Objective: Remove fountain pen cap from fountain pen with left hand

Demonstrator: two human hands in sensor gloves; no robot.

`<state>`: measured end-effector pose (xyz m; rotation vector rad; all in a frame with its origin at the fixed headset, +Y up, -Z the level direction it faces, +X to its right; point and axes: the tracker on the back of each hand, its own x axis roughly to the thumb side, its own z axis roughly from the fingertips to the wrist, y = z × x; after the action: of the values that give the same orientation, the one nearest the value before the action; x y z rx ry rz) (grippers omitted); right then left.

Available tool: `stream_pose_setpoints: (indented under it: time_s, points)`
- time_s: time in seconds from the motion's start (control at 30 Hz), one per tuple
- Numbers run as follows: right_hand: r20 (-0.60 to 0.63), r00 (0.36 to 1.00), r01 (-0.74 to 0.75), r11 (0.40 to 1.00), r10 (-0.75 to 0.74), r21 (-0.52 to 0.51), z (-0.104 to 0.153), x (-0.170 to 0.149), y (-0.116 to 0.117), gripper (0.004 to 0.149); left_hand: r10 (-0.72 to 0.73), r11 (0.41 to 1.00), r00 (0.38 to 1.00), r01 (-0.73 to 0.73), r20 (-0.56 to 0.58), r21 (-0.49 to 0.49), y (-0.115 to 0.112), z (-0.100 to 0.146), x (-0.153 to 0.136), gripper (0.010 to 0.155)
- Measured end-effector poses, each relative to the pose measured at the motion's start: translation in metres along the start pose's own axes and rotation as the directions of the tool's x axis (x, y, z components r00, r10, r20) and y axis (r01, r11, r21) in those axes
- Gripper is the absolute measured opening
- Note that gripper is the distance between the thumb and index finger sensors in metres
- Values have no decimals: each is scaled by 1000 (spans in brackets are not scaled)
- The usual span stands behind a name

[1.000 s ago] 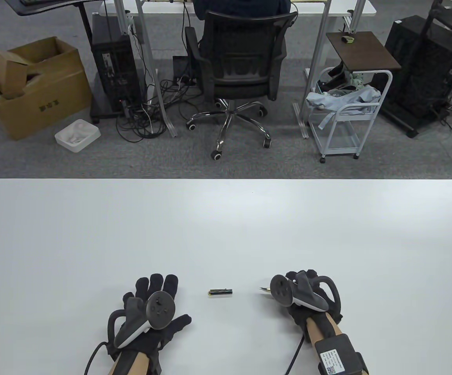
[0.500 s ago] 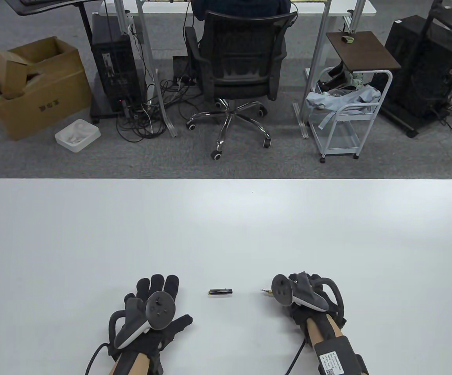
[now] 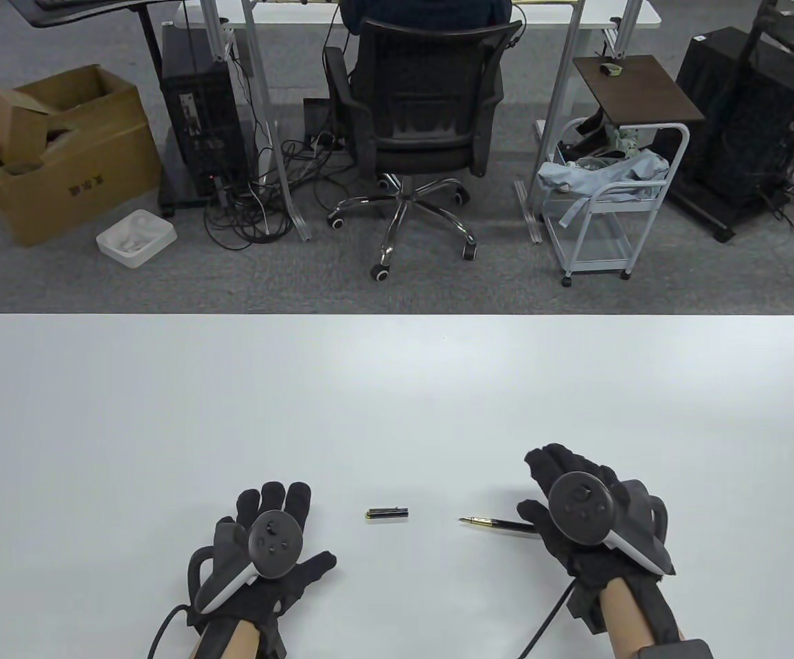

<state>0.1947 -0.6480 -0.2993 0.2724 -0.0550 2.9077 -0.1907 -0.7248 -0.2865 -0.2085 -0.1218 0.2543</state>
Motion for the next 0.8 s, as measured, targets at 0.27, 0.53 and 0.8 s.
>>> stream_pose_setpoints:
  time_s: [0.27, 0.53, 0.8]
  points:
    - [-62, 998, -8, 996, 13, 87, 34, -36, 31, 80, -1, 1000, 1000, 1, 0, 25, 1, 1, 0, 92]
    - [-124, 990, -27, 960, 64, 280, 39, -62, 74, 89, -16, 1000, 1000, 16, -9, 22, -1, -1, -1, 92]
    - [-160, 987, 19, 961, 27, 276, 42, -73, 78, 88, -19, 1000, 1000, 19, -14, 6, -3, 0, -1, 92]
